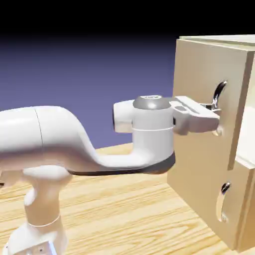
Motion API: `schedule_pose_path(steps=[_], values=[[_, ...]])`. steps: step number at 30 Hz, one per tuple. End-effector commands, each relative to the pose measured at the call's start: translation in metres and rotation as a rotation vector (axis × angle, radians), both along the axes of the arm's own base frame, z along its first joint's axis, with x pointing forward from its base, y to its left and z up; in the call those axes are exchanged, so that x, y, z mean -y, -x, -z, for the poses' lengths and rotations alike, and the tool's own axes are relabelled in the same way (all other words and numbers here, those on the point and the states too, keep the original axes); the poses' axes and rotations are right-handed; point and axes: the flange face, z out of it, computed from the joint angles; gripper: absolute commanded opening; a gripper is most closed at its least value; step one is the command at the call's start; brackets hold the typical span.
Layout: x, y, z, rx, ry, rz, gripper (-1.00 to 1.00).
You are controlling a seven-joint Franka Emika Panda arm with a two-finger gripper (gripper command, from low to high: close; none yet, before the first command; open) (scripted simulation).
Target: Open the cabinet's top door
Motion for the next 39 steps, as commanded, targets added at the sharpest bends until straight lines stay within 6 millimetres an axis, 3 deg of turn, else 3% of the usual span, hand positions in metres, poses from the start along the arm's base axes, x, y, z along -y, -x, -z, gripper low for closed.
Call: schedule_pose_path(steps=[1,10,18,27,39], values=[[-0.005,0.007,0.000,0.000,0.000,0.022,-1.00],[-0.059,0.071,0.000,0.000,0.000,0.226,-1.00],[-0.111,0.112,0.000,0.000,0.000,0.388,-1.00],[-0.163,0.142,0.000,0.000,0.000,0.534,-1.00],[-0.230,0.168,0.000,0.000,0.000,0.709,-1.00]])
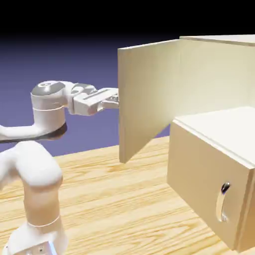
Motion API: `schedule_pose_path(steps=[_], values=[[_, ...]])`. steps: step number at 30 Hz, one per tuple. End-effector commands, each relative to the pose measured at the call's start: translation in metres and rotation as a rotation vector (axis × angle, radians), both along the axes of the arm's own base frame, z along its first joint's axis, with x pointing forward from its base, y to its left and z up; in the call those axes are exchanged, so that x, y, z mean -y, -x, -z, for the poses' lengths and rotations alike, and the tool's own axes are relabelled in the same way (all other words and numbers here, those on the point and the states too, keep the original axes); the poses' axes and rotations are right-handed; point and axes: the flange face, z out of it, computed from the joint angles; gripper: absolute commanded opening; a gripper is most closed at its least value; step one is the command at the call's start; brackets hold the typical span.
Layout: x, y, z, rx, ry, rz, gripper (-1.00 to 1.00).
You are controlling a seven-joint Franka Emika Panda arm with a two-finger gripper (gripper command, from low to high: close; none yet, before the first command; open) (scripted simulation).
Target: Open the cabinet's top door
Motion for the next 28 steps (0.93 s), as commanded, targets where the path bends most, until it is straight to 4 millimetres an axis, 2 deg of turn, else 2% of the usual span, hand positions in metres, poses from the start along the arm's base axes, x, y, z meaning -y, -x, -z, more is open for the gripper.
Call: schedule_pose_path(steps=[1,8,14,21,27,28], values=[[-0.006,0.002,0.000,0.000,0.000,0.017,-1.00],[-0.060,0.012,0.000,0.000,0.000,0.150,-1.00],[-0.119,0.016,0.000,0.000,0.000,0.295,-1.00],[-0.189,0.008,0.000,0.000,0.000,0.468,-1.00],[-0.241,-0.005,0.000,0.000,0.000,0.597,-1.00],[-0.241,-0.005,0.000,0.000,0.000,0.597,1.00]])
